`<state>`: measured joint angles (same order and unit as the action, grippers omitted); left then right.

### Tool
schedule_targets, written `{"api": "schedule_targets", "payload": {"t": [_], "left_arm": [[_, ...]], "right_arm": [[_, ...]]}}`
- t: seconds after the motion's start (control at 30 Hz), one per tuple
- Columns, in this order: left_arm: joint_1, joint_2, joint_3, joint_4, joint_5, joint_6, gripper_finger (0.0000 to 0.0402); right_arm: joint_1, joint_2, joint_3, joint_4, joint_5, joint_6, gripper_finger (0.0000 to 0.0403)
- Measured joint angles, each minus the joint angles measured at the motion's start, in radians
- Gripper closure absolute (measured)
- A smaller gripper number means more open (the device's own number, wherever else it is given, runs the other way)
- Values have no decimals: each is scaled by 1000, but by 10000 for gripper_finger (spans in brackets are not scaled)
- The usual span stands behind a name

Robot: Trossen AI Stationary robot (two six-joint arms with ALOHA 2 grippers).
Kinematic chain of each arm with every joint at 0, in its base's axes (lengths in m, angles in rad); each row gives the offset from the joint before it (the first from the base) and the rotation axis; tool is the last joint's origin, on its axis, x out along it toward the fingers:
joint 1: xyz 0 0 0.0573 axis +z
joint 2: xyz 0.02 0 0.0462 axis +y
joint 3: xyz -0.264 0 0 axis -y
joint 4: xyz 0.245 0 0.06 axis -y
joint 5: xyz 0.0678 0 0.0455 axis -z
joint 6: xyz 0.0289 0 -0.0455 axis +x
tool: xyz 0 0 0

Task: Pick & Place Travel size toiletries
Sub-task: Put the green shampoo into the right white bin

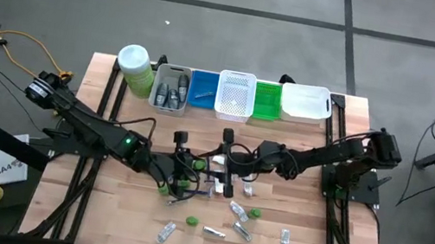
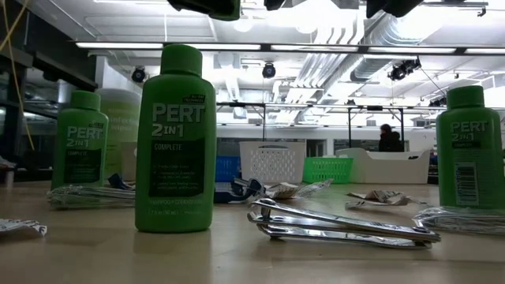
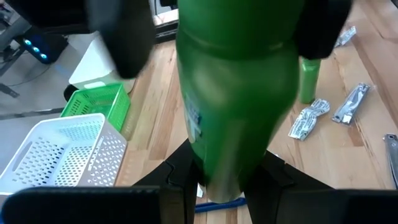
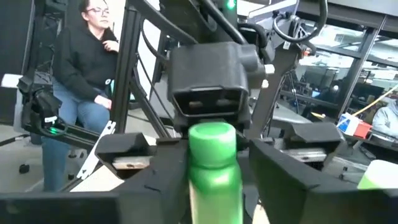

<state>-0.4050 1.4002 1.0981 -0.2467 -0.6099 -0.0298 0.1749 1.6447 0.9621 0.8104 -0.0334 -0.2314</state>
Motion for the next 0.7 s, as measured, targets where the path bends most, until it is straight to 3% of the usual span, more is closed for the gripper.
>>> {"api": "schedule_targets", "payload": {"t": [0.2,0.4,0.7], "left_arm": [[0,0,0,11,14,23,312],[0,0,0,11,17,22,312],[-1,0,0,15,18,25,312]], "right_arm": [[0,0,0,-9,-19,0,307],[0,0,0,-11,-21,4,312],[0,0,0,-16,-26,21,216]]}}
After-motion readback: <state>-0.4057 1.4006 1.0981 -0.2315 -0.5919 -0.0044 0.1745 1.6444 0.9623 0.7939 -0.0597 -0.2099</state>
